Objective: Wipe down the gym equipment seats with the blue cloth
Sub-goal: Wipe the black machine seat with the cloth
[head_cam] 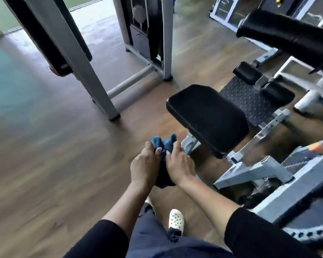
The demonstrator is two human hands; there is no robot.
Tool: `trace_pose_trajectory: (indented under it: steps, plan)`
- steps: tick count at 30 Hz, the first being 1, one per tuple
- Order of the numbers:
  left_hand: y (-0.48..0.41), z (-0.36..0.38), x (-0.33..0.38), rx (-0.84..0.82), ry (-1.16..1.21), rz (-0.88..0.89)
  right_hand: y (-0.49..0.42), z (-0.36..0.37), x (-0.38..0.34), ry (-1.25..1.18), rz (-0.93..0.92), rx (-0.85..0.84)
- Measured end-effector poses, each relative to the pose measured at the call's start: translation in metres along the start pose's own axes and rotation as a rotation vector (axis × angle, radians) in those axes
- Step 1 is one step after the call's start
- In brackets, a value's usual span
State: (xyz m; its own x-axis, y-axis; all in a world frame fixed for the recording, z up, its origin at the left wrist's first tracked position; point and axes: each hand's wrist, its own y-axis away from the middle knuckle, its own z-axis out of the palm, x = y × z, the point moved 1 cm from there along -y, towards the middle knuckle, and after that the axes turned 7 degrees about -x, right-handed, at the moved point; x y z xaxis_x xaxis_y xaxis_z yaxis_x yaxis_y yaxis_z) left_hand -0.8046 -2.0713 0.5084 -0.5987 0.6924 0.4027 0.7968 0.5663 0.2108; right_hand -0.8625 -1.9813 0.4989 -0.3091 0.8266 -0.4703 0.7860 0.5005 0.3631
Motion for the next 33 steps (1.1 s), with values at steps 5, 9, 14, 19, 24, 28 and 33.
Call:
trace_pose_trajectory:
  steps: [5, 9, 14, 19, 24, 28, 33]
  plan:
    - [-0.092, 0.007, 0.026, -0.105, 0.055, 0.137, -0.077, -0.019, 0.012, -0.046, 0.128, 0.054]
    - [-0.169, 0.008, 0.049, -0.160, -0.121, 0.366, -0.136, -0.032, 0.022, -0.103, 0.287, 0.111]
    - [-0.247, 0.024, 0.069, -0.365, -0.304, 0.502, -0.197, -0.044, 0.031, -0.156, 0.459, 0.150]
    - [-0.311, 0.054, 0.099, -0.431, -0.258, 0.626, -0.248, -0.051, 0.052, -0.219, 0.611, 0.234]
    - [-0.350, 0.101, 0.127, -0.505, -0.160, 0.585, -0.288, -0.048, 0.097, -0.189, 0.709, 0.279]
    - [-0.383, 0.143, 0.152, -0.492, -0.142, 0.622, -0.326, -0.046, 0.142, -0.166, 0.726, 0.361]
    - [-0.417, 0.190, 0.179, -0.423, -0.191, 0.723, -0.360, -0.044, 0.190, -0.190, 0.733, 0.454]
